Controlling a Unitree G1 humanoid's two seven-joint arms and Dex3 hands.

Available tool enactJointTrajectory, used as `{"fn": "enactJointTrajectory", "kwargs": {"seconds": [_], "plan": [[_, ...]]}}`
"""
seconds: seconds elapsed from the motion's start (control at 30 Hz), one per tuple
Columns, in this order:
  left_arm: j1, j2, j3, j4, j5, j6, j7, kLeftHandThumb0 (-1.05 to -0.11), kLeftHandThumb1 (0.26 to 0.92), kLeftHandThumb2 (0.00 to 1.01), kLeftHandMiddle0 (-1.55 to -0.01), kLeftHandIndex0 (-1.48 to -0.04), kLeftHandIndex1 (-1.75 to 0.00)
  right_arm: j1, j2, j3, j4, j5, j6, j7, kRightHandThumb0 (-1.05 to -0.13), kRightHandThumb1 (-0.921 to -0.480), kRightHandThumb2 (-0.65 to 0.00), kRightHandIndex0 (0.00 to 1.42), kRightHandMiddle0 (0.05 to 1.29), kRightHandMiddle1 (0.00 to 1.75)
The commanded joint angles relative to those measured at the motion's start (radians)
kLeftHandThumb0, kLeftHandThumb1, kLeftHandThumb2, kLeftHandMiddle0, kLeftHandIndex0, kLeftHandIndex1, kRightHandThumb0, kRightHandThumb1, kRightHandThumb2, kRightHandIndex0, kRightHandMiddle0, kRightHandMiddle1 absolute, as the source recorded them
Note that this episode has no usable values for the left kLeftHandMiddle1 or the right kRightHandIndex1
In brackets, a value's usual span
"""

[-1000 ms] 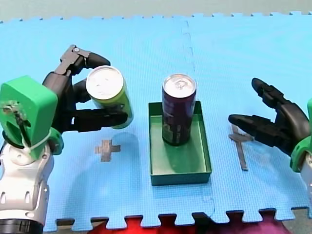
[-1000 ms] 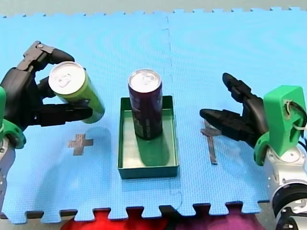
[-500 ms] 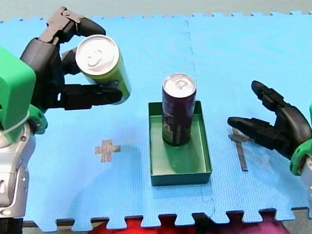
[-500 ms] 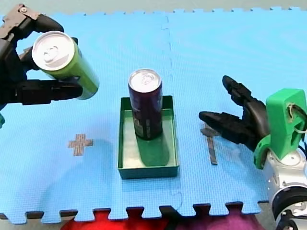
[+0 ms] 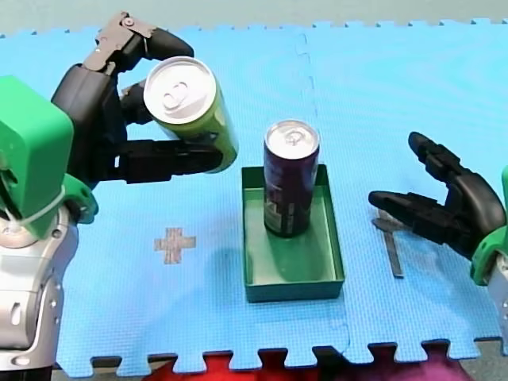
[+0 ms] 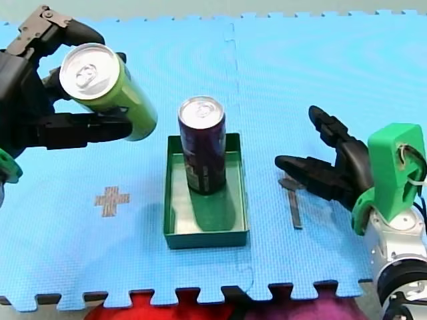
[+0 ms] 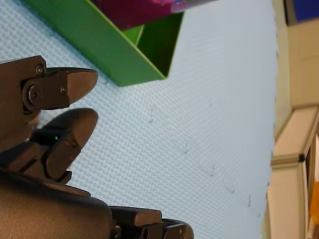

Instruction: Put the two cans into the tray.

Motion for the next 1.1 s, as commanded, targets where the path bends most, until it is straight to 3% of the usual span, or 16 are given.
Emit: {"fn": "enactJointTrajectory", "kwargs": {"seconds": [0.0, 0.33, 0.63, 1.07], "plan": [[0.007, -0.004, -0.003, -0.018, -0.013, 0.01, 0.005, -0.158, 0.77, 0.01, -0.89, -0.48, -1.75, -0.002, 0.0, 0.002, -0.004, 0.001, 0.003, -0.004, -1.048, -0.921, -0.187, 0.8, 0.12, 0.0], [0.047, -0.041, -0.024, -0.049, -0.003, 0.086, 0.072, -0.156, 0.768, 0.01, -0.89, -0.48, -1.75, -0.002, 0.005, 0.009, -0.007, 0.0, 0.002, -0.011, -1.048, -0.921, -0.187, 0.8, 0.12, 0.0], [0.049, -0.043, -0.04, -0.103, 0.02, 0.15, 0.121, -0.162, 0.759, 0.0, -0.9, -0.5, -1.75, -0.003, 0.006, 0.008, -0.006, 0.006, 0.006, -0.01, -1.048, -0.921, -0.185, 0.79, 0.13, 0.0], [0.062, -0.074, -0.07, -0.079, 0.039, 0.119, 0.132, -0.159, 0.751, 0.0, -0.92, -0.52, -1.75, -0.003, 0.002, 0.008, -0.007, 0.01, 0.007, -0.008, -1.048, -0.921, -0.182, 0.79, 0.13, 0.0]]}}
